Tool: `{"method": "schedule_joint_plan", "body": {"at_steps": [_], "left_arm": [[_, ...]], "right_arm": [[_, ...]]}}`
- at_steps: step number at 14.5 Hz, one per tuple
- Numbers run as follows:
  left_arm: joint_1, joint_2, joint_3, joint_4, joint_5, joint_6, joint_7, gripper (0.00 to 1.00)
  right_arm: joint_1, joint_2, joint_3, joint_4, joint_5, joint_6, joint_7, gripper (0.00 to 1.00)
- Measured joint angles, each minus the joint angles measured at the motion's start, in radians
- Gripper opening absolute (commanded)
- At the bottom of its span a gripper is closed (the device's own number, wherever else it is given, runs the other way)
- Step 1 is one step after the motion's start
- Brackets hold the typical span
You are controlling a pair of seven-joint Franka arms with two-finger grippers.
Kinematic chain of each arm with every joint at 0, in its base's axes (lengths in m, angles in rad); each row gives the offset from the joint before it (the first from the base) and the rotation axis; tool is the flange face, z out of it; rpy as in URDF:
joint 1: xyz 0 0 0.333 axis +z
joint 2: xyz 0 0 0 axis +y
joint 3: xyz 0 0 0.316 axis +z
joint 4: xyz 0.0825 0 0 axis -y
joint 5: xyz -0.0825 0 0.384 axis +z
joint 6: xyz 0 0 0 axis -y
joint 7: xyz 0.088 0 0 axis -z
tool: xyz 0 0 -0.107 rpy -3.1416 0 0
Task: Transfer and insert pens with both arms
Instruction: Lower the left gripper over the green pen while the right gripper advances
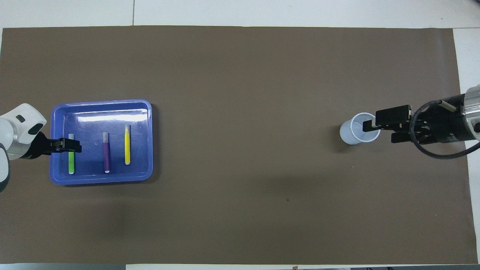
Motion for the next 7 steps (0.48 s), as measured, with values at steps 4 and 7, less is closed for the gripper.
{"method": "schedule_joint_plan", "body": {"at_steps": [4, 7], "left_arm": [[0.002, 0.088, 0.000, 0.001, 0.002, 0.087, 0.044, 1.00], [0.004, 0.114, 0.001, 0.002, 0.009, 0.112, 0.056, 1.00]], "right_arm": [[0.119, -0.034, 0.021, -0.120, 0.044, 0.186, 0.156, 1.00], [0.157, -0.036, 0.025, -0.169, 0.106, 0.256, 0.210, 1.00]]}}
